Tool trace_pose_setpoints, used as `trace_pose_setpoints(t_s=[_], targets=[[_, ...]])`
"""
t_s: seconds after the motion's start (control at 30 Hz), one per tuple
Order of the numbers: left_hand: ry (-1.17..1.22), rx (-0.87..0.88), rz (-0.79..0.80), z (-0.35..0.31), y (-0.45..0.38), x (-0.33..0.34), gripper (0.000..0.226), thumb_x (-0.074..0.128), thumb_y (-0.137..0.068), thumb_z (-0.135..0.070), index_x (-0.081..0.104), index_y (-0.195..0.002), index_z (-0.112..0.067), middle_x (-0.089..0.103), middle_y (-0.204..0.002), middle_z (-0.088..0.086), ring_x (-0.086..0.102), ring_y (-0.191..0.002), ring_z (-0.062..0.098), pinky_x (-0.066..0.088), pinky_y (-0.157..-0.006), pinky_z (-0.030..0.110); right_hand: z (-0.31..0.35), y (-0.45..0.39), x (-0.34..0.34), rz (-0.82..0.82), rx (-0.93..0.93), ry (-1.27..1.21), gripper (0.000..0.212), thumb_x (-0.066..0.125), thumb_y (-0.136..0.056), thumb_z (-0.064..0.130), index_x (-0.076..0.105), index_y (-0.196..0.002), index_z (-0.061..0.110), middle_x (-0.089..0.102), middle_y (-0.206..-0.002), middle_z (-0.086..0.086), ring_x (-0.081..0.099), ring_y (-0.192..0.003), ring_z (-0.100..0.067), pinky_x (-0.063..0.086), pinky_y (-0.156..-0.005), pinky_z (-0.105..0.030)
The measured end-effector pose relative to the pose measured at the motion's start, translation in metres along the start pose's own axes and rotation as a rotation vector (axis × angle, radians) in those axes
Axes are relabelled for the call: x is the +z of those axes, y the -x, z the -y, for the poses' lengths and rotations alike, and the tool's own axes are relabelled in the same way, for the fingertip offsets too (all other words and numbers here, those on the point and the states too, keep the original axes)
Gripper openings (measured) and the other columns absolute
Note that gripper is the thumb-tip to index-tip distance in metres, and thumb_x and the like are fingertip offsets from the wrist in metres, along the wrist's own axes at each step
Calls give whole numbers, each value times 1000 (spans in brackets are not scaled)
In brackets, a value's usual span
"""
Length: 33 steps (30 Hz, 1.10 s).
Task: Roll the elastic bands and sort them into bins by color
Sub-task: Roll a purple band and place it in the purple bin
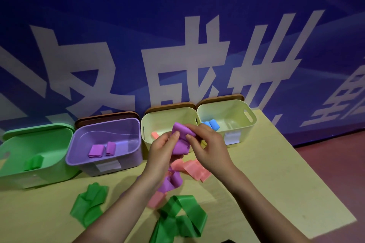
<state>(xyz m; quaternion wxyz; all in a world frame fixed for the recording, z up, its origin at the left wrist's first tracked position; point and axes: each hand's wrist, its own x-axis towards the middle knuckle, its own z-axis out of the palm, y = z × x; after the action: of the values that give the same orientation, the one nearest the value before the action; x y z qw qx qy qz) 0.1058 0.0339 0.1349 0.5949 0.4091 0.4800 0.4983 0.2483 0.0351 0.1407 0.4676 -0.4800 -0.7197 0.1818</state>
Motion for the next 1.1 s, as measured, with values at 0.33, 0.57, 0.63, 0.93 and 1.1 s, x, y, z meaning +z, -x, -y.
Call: trace_pose_setpoints(t_s=[0.33,0.57,0.63,0.93,1.1], targets=[[77,-27,-2,0,11,2,32,44,-98,-21,65,-94,2,66,-75,18,65,-77,23,55,-77,34,-5,7,-4,127,-235,202,40,52,-89,12,61,-127,18,54,-95,-3,49,-90,-14,39,-79,-18],[-79,59,51,1,20,-6,18,58,-92,-26,64,-99,-10,70,-88,15,64,-86,26,49,-86,49,2,16,-11,163,139,-291,33,49,-93,29,60,-124,27,57,-110,1,55,-105,-8,43,-89,-17],[-124,77,94,0,26,-7,10,60,-90,-29,66,-94,-22,69,-89,16,63,-84,26,49,-81,51,7,16,-11,189,303,-389,29,60,-93,20,60,-121,25,63,-106,0,59,-98,-6,47,-82,-17],[140,-87,-134,13,43,-7,12,60,-90,-8,68,-87,0,69,-74,12,61,-74,23,51,-71,28,15,24,2,90,148,-261,17,69,-81,7,62,-87,21,60,-84,-1,56,-77,-7,45,-70,-16],[351,-195,-164,6,50,-11,18,55,-92,-8,66,-99,4,71,-92,22,70,-88,26,52,-90,35,12,28,11,62,-103,2,17,69,-81,9,66,-97,13,55,-84,2,54,-80,-13,45,-72,-25]])
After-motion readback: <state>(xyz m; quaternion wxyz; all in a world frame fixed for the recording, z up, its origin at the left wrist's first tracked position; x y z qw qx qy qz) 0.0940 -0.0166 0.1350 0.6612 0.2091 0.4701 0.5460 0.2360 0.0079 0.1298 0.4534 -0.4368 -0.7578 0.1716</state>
